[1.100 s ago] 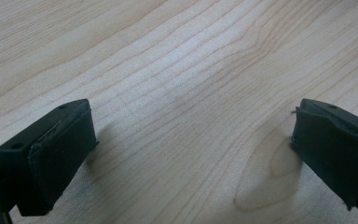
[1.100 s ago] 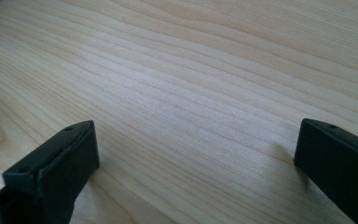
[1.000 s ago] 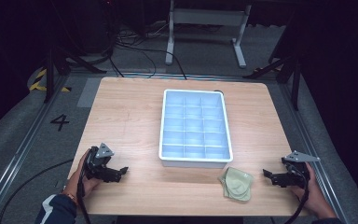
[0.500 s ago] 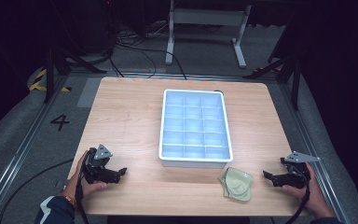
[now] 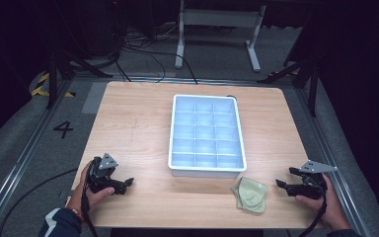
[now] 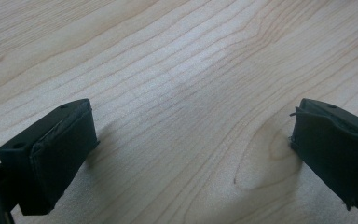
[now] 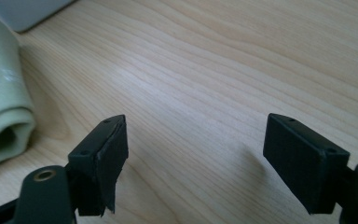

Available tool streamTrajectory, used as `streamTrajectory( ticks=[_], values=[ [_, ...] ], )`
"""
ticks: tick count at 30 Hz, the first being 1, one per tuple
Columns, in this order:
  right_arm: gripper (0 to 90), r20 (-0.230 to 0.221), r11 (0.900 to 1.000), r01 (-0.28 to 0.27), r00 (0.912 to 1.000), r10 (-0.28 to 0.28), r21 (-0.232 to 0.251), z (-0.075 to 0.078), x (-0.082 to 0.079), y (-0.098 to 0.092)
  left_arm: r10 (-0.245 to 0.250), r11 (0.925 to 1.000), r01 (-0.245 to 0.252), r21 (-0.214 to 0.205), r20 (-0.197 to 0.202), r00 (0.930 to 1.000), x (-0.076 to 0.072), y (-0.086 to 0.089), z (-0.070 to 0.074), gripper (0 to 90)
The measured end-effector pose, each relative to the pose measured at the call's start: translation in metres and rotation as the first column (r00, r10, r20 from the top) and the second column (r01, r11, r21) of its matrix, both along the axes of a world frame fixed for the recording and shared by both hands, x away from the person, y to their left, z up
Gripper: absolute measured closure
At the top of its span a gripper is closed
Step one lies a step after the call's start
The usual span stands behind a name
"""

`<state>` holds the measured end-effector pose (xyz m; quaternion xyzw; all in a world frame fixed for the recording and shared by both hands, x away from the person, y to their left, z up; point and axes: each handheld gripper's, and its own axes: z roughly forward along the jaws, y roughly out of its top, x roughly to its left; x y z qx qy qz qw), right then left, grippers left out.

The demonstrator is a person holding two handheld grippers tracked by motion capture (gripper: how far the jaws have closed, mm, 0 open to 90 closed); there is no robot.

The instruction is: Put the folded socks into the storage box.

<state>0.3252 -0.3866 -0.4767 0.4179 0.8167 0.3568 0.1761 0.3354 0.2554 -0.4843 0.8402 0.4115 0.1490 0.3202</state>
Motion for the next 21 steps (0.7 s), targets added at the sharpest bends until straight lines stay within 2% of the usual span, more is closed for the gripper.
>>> streamTrajectory(
  ticks=[6,12,18,21],
  values=[
    [21.8,0.03,0.9987,-0.036,0.999,0.035,0.036,0.012,-0.006,0.009,-0.002,1.0,0.002,0.002,0.001,1.0,0.0,0.0,0.0,0.2],
    [21.9,0.047,0.9951,-0.091,0.9949,0.09,0.038,0.019,-0.012,0.024,0.0,1.0,0.0,0.0,0.0,1.0,0.0,0.0,0.0,0.3],
    [22.2,0.038,0.9888,-0.144,0.9891,0.142,0.04,0.021,-0.015,0.039,0.0,1.0,0.0,0.0,0.0,1.0,0.0,0.0,0.0,0.2],
    [22.4,0.029,0.9842,-0.175,0.9842,0.175,0.023,0.02,-0.016,0.049,-0.001,1.0,0.001,0.0,0.0,1.0,0.0,0.0,0.0,0.3]
  ],
)
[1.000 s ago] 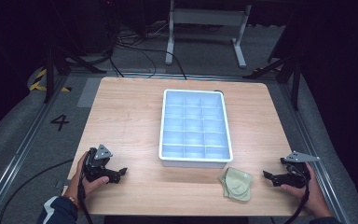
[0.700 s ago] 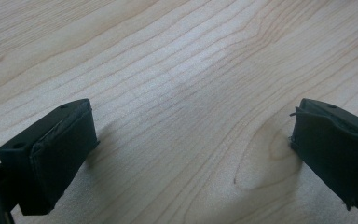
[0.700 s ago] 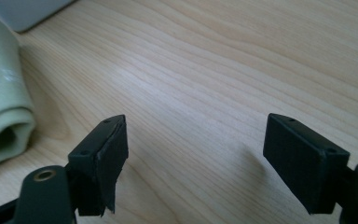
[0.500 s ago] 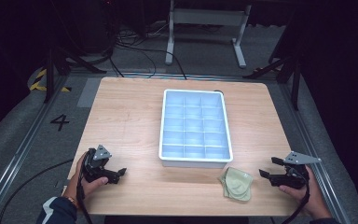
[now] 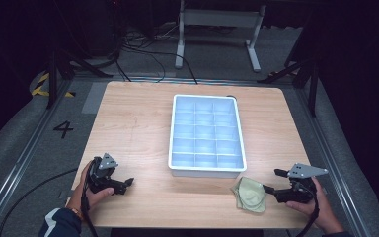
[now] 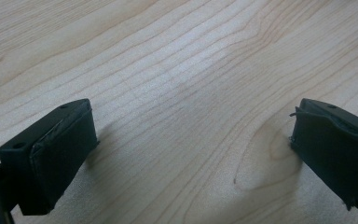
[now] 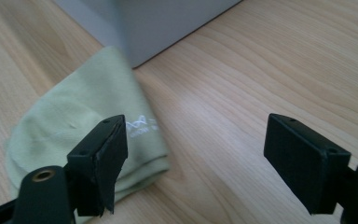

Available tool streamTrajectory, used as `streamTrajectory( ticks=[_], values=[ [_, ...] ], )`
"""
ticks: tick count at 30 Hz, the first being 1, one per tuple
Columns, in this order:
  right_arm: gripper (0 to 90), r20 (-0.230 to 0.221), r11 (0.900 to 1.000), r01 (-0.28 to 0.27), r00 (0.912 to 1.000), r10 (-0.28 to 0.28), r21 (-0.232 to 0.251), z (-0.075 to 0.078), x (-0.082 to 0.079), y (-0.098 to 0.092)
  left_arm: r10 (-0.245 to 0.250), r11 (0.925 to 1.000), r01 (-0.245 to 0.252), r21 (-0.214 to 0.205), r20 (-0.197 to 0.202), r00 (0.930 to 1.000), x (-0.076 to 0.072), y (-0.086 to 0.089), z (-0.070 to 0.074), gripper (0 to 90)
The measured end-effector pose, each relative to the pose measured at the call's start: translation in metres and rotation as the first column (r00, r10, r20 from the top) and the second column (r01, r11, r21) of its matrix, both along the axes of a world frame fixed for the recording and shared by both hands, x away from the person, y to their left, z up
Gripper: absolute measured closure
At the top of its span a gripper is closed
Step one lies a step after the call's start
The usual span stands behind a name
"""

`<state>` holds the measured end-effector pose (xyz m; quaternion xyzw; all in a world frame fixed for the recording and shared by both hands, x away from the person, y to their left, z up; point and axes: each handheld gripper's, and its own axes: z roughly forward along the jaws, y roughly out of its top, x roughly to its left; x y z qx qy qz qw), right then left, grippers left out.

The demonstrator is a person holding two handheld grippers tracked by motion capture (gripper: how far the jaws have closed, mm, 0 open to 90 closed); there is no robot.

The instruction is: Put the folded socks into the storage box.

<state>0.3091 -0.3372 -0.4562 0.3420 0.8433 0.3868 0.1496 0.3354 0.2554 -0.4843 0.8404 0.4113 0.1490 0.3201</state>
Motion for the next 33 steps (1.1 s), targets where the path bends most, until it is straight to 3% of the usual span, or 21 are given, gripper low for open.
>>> streamTrajectory(
  ticks=[18,26,29,33],
  values=[
    [23.0,-0.053,0.9899,-0.113,0.9926,0.109,-0.086,-0.014,0.0,0.041,0.0,1.0,0.0,0.0,0.0,1.0,0.0,0.0,0.0,0.3],
    [19.9,-0.07,0.9895,-0.11,0.9922,0.104,-0.094,-0.017,0.002,0.045,-0.002,1.0,0.002,0.004,0.002,1.0,0.0,0.0,0.0,0.3],
    [24.4,-0.095,0.9903,-0.113,0.9899,0.105,-0.081,-0.018,0.003,0.045,-0.005,1.0,0.005,0.006,0.003,1.0,0.0,0.0,0.0,0.3],
    [41.2,-0.122,0.9856,-0.161,0.9806,0.154,-0.052,-0.017,0.003,0.044,-0.003,1.0,0.003,0.005,0.003,1.0,0.0,0.0,0.0,0.3]
  ],
)
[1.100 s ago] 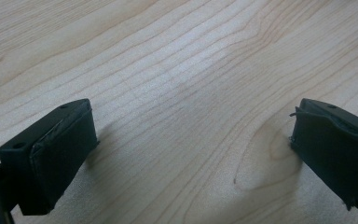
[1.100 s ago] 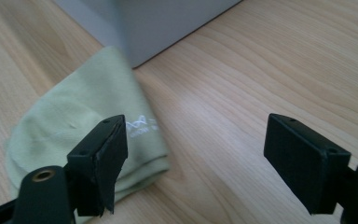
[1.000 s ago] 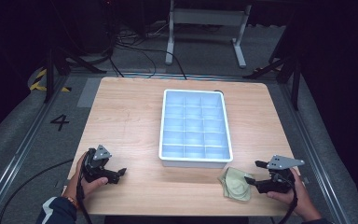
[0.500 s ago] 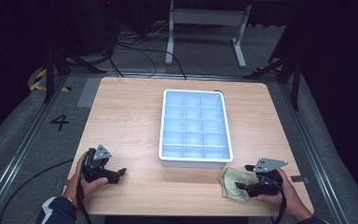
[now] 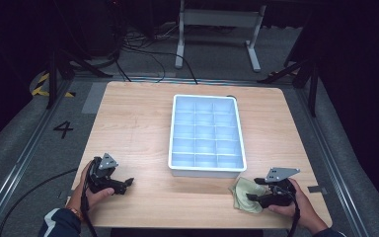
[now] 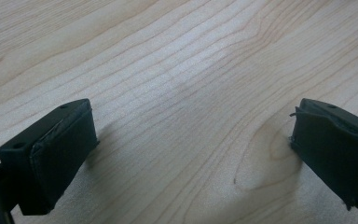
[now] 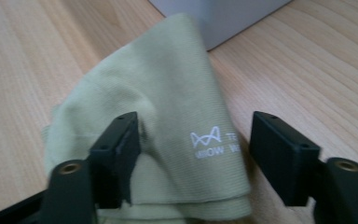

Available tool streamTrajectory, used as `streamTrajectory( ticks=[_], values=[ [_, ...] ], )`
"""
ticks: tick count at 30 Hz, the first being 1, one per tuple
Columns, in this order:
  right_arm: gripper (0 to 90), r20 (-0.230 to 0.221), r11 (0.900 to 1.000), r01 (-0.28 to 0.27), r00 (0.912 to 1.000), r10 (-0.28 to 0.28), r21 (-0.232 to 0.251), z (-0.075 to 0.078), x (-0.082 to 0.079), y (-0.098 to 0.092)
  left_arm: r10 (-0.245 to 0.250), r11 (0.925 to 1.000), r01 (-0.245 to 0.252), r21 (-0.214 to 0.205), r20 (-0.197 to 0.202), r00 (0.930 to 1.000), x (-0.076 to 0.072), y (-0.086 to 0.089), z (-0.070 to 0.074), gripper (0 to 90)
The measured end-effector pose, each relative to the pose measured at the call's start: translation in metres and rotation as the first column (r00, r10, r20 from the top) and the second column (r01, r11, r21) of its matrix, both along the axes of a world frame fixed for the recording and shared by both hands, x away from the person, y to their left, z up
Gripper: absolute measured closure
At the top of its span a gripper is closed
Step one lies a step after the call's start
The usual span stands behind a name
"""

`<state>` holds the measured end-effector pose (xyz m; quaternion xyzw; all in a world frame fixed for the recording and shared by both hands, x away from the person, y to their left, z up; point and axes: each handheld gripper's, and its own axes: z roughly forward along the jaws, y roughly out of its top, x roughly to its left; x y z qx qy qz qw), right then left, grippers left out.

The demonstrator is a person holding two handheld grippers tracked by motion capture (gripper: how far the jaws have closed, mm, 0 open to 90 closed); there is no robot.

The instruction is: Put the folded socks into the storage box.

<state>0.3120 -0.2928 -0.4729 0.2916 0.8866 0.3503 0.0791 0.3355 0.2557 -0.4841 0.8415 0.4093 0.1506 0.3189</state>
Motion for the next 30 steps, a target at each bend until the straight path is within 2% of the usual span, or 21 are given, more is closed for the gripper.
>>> streamTrajectory(
  ticks=[4,11,17,30],
  values=[
    [57.0,-0.021,0.9991,-0.041,0.9989,0.041,0.01,0.0019,-0.0017,0.0022,-0.006,1.0,0.006,0.005,0.002,1.0,0.0003,0.0004,0.0002,0.3],
    [74.1,-0.031,0.9954,-0.096,0.9949,0.096,0.006,0.004,-0.0036,0.0051,-0.002,1.0,0.002,0.002,0.001,1.0,0.0001,0.0002,0.0001,0.3],
    [77.0,-0.025,0.9945,-0.105,0.9942,0.105,0.004,0.0044,-0.005,0.0055,-0.005,1.0,0.005,0.005,0.002,1.0,0.0003,0.0003,0.0002,0.3],
    [80.1,0.023,0.9906,-0.137,0.9904,0.136,0.012,0.0071,-0.0099,0.0023,0.003,1.0,-0.003,-0.005,-0.002,1.0,-0.0002,-0.0003,-0.0002,0.3]
  ],
)
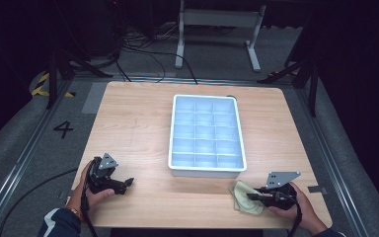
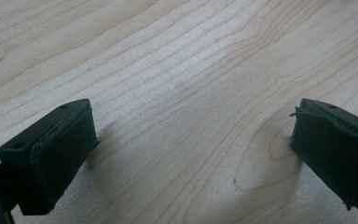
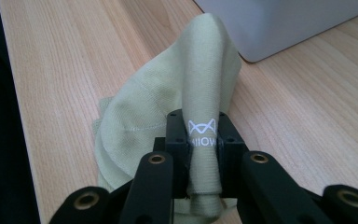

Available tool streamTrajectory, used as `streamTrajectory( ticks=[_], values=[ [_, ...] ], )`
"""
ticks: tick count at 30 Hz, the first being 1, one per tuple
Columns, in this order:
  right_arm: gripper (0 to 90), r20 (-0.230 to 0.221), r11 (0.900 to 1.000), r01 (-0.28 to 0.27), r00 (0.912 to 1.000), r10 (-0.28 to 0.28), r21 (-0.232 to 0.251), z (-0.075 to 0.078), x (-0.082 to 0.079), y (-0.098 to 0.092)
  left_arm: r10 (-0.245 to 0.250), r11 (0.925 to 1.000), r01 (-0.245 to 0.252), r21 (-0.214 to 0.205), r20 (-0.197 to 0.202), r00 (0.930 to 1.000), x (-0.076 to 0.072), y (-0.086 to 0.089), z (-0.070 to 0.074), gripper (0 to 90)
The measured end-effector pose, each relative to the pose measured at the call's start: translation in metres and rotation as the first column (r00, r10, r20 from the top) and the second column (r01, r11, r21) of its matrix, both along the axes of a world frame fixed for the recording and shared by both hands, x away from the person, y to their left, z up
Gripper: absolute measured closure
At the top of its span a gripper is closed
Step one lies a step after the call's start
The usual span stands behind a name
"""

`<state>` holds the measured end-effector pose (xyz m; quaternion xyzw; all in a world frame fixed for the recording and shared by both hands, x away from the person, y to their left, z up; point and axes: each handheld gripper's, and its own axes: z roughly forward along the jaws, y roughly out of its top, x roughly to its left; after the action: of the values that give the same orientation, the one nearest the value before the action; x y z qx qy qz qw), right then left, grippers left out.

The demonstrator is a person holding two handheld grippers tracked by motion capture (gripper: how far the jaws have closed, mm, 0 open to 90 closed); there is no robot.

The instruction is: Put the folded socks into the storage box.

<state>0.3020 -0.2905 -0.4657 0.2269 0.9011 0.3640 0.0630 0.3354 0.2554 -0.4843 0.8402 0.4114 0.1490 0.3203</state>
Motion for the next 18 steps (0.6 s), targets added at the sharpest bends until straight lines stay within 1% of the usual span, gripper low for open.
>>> streamTrajectory(
  ticks=[4,6,18],
  values=[
    [80.2,0.013,0.9999,0.0,0.9999,0.0,0.012,0.003,-0.001,-0.003,-0.002,1.0,0.002,0.002,0.001,1.0,0.0,0.0,0.0,0.3],
    [80.2,0.021,0.9996,0.005,0.9998,-0.006,0.026,0.005,-0.002,-0.004,-0.002,1.0,0.002,0.002,0.001,1.0,0.0,0.0,0.0,0.3],
    [80.2,0.07,0.9983,0.006,0.9975,-0.01,0.057,0.015,-0.007,-0.013,0.0,1.0,0.0,0.0,0.0,1.0,0.0,0.0,0.0,0.3]
  ],
)
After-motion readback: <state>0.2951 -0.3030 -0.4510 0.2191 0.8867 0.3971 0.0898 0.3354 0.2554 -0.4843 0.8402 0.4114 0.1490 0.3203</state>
